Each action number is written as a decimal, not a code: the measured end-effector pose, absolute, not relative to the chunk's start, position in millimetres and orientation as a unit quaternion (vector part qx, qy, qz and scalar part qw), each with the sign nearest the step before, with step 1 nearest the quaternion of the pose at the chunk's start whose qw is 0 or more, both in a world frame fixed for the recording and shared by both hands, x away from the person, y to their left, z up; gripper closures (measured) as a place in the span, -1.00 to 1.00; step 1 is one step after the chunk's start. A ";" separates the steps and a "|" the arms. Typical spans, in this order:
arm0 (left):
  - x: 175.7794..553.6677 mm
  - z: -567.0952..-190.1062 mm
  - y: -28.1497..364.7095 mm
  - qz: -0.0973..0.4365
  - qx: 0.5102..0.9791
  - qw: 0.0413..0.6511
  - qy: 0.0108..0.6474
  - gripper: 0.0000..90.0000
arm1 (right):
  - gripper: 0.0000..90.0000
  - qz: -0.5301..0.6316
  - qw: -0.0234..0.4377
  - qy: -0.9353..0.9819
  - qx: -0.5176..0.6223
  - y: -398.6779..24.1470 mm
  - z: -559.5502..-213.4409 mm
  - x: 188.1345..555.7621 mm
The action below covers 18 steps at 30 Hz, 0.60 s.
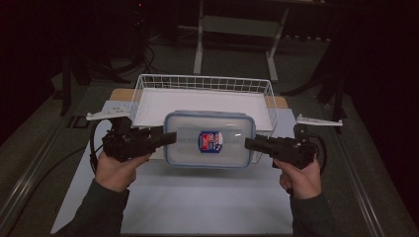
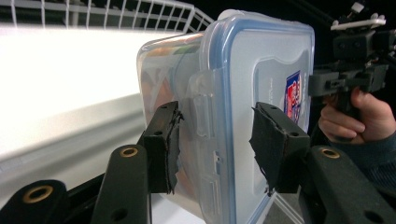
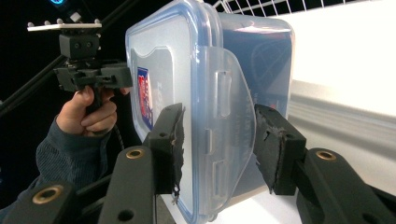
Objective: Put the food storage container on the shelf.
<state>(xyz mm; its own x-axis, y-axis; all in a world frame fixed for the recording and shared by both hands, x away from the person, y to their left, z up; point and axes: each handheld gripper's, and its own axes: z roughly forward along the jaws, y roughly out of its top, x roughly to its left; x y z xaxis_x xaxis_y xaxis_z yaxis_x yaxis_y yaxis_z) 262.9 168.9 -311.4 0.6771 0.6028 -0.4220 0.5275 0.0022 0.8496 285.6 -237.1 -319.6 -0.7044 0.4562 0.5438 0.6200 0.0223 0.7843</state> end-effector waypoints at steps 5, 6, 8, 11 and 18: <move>269.8 -296.3 169.7 0.040 0.703 0.588 0.398 0.16 | 0.21 -0.594 0.065 -0.711 -0.372 -235.7 -306.4 292.5; 271.0 -294.0 169.5 0.041 0.702 0.589 0.398 0.16 | 0.21 -0.594 0.064 -0.711 -0.371 -235.7 -303.7 294.0; 274.0 -289.9 169.3 0.041 0.702 0.590 0.397 0.16 | 0.21 -0.595 0.060 -0.711 -0.370 -235.8 -298.5 297.0; 279.2 -284.9 169.3 0.042 0.698 0.593 0.400 0.16 | 0.21 -0.595 0.060 -0.711 -0.371 -235.9 -292.5 301.8; 295.6 -279.9 170.9 0.036 0.686 0.597 0.414 0.16 | 0.19 -0.584 0.059 -0.714 -0.381 -231.6 -285.9 317.3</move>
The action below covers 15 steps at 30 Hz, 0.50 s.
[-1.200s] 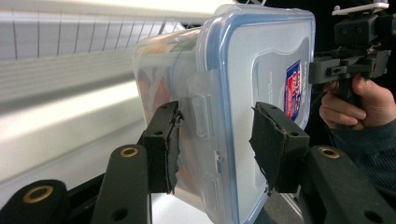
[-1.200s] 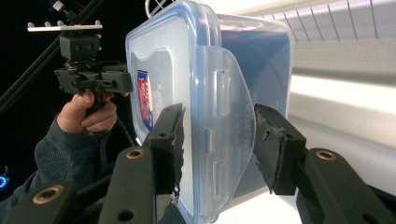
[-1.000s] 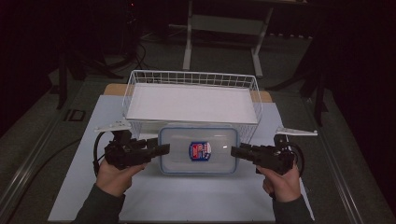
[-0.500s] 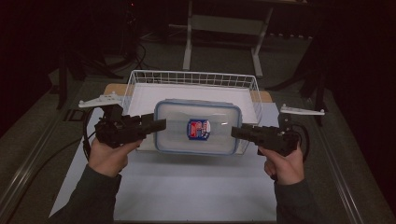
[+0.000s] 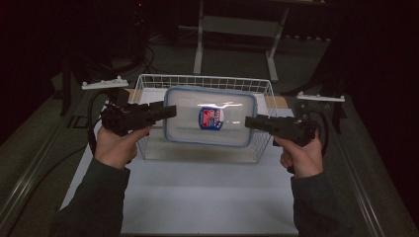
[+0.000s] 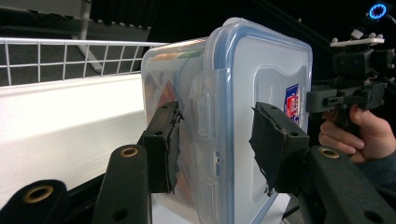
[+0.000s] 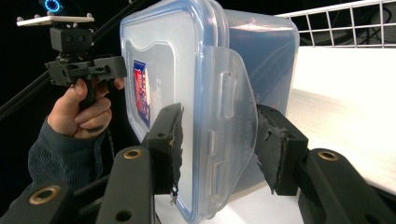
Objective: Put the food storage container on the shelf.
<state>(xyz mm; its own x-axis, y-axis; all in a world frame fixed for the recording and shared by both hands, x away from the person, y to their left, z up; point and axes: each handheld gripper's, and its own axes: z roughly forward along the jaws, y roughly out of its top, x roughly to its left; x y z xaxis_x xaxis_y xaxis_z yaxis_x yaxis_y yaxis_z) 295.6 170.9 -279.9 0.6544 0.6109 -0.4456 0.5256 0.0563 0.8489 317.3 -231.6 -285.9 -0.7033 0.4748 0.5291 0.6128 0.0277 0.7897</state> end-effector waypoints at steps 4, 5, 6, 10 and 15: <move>303.6 -280.5 171.5 0.031 0.684 0.597 0.419 0.16 | 0.18 -0.583 0.059 -0.713 -0.386 -231.0 -282.3 325.9; 305.2 -280.6 171.3 0.032 0.682 0.598 0.420 0.16 | 0.18 -0.583 0.059 -0.713 -0.386 -230.8 -281.7 328.2; 306.9 -280.5 171.3 0.031 0.682 0.598 0.421 0.16 | 0.18 -0.582 0.059 -0.713 -0.386 -230.7 -281.2 330.7; 313.2 -280.5 171.2 0.032 0.679 0.598 0.425 0.16 | 0.18 -0.582 0.058 -0.710 -0.391 -229.5 -280.3 338.2; 321.9 -282.0 170.7 0.027 0.680 0.592 0.432 0.16 | 0.17 -0.579 0.063 -0.709 -0.398 -228.9 -282.1 348.3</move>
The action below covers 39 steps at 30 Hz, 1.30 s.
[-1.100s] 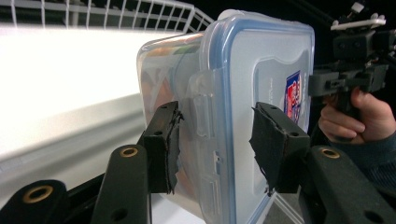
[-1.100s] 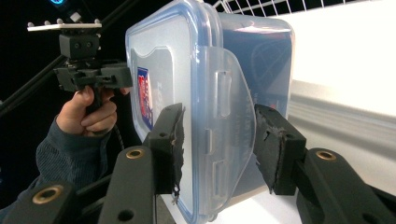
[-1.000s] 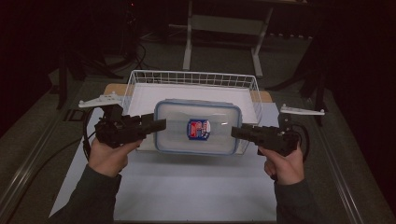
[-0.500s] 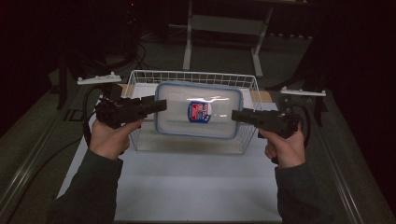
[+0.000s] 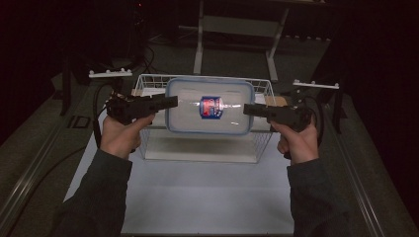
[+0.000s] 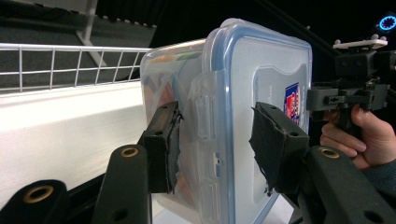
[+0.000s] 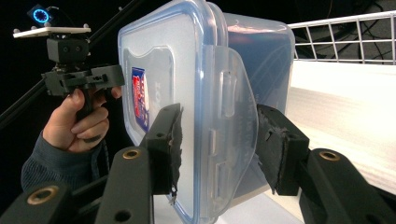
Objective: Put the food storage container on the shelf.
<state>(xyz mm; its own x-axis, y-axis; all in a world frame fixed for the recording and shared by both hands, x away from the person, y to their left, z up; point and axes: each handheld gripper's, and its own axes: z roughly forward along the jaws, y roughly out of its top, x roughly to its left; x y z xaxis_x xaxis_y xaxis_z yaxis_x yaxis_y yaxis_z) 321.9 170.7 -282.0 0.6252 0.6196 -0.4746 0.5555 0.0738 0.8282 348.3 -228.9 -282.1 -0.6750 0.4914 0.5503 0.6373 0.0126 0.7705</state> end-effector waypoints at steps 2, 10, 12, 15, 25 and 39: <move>325.1 -282.9 170.2 0.025 0.679 0.591 0.435 0.16 | 0.17 -0.579 0.062 -0.707 -0.401 -228.8 -282.6 351.8; 335.3 -287.5 169.8 0.020 0.679 0.589 0.438 0.16 | 0.16 -0.574 0.062 -0.706 -0.410 -228.2 -284.0 360.8; 337.4 -288.1 169.5 0.018 0.679 0.587 0.440 0.16 | 0.16 -0.574 0.063 -0.704 -0.414 -228.1 -284.7 362.6; 340.2 -289.0 169.8 0.017 0.678 0.585 0.443 0.16 | 0.16 -0.573 0.064 -0.703 -0.417 -227.6 -285.8 365.7; 348.4 -292.3 173.3 0.011 0.675 0.580 0.455 0.15 | 0.16 -0.569 0.072 -0.697 -0.430 -222.7 -289.3 375.2; 359.5 -297.3 179.1 -0.002 0.670 0.574 0.471 0.16 | 0.15 -0.562 0.087 -0.691 -0.446 -216.3 -296.7 384.8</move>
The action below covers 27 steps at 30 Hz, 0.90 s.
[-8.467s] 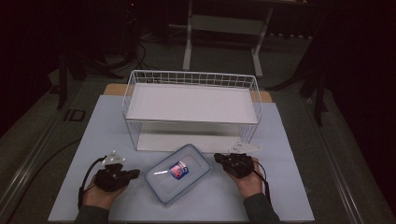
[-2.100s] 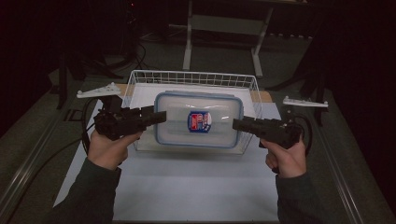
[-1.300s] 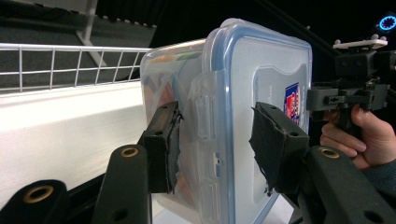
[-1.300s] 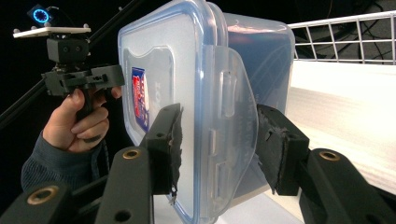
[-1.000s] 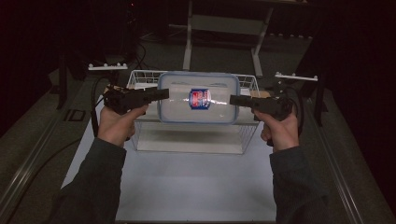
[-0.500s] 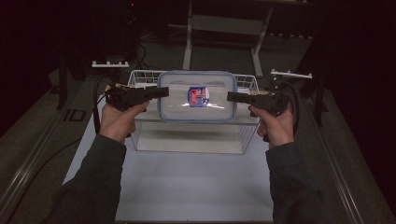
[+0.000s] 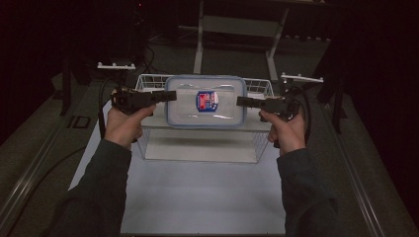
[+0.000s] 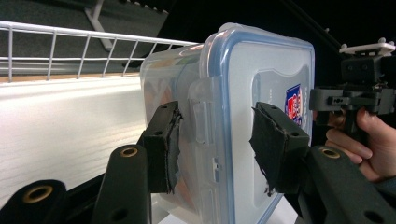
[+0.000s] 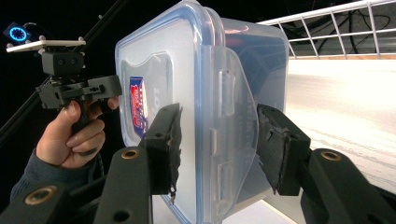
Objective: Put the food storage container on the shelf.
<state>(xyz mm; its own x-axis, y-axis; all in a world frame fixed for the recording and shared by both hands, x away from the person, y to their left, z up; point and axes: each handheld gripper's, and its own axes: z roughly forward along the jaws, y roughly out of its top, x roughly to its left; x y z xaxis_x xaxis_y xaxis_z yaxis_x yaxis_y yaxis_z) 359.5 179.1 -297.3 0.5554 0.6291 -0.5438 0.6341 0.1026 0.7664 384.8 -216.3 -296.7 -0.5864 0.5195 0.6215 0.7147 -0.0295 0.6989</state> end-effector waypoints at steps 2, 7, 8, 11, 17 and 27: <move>361.2 -297.8 179.0 -0.003 0.669 0.573 0.473 0.16 | 0.15 -0.562 0.086 -0.690 -0.448 -216.0 -297.7 385.8; 365.5 -301.1 177.3 -0.007 0.670 0.568 0.477 0.16 | 0.15 -0.557 0.091 -0.687 -0.458 -216.5 -300.7 388.6; 366.3 -301.8 176.8 -0.008 0.669 0.568 0.479 0.16 | 0.14 -0.556 0.091 -0.687 -0.460 -216.7 -301.8 389.1; 368.6 -303.6 176.0 -0.009 0.668 0.565 0.485 0.16 | 0.14 -0.553 0.096 -0.684 -0.466 -216.8 -306.0 390.5; 373.6 -305.7 174.0 0.000 0.664 0.563 0.492 0.16 | 0.12 -0.550 0.106 -0.678 -0.475 -216.5 -314.6 396.5; 384.5 -311.2 165.9 0.055 0.655 0.549 0.516 0.14 | 0.03 -0.562 0.110 -0.649 -0.502 -212.7 -324.9 412.2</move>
